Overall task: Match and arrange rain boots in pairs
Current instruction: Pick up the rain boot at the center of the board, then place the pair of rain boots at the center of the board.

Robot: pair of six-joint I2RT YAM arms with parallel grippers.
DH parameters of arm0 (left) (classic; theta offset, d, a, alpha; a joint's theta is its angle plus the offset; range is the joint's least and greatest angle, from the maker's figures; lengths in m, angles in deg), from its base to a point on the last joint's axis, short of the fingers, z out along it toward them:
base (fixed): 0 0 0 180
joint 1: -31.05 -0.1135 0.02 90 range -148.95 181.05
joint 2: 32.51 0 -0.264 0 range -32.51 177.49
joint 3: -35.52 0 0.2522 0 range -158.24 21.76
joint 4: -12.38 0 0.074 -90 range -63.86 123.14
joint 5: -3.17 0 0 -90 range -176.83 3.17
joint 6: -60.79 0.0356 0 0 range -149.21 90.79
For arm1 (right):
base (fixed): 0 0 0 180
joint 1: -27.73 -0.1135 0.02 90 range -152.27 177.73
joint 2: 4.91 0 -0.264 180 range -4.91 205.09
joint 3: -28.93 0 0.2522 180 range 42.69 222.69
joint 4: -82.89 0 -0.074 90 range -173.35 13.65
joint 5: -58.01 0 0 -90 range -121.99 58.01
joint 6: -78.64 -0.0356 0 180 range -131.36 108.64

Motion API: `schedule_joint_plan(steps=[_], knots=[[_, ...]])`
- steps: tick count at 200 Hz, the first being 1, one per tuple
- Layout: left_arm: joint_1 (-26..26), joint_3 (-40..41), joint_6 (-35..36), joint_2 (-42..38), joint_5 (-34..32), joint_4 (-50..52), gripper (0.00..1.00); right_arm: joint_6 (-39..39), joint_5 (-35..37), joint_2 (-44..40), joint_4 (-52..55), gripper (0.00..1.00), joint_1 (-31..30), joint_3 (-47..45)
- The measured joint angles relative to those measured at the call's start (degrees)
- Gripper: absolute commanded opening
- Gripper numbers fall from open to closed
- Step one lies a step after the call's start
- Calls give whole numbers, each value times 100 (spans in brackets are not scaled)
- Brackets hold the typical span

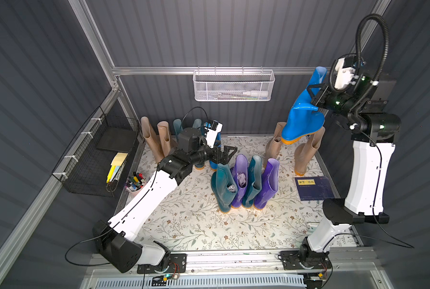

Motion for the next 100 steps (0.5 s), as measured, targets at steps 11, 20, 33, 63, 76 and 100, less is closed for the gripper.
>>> schedule_joint_plan(steps=[11,20,33,63,76,100], knots=[[0,4,2,-50,-46,63,97,13,2,96,-4,0,-212,0],[0,4,2,-105,-83,111,97,31,13,181,-22,0,-407,0],[0,4,4,-197,-144,179,97,59,13,315,-63,0,-682,0],[0,4,20,-413,-260,280,97,63,2,595,-214,0,-1119,24],[0,74,31,-507,-313,284,97,61,-13,713,-295,0,-1220,42],[0,181,74,-590,-413,415,97,26,-83,911,-437,0,-1333,63]])
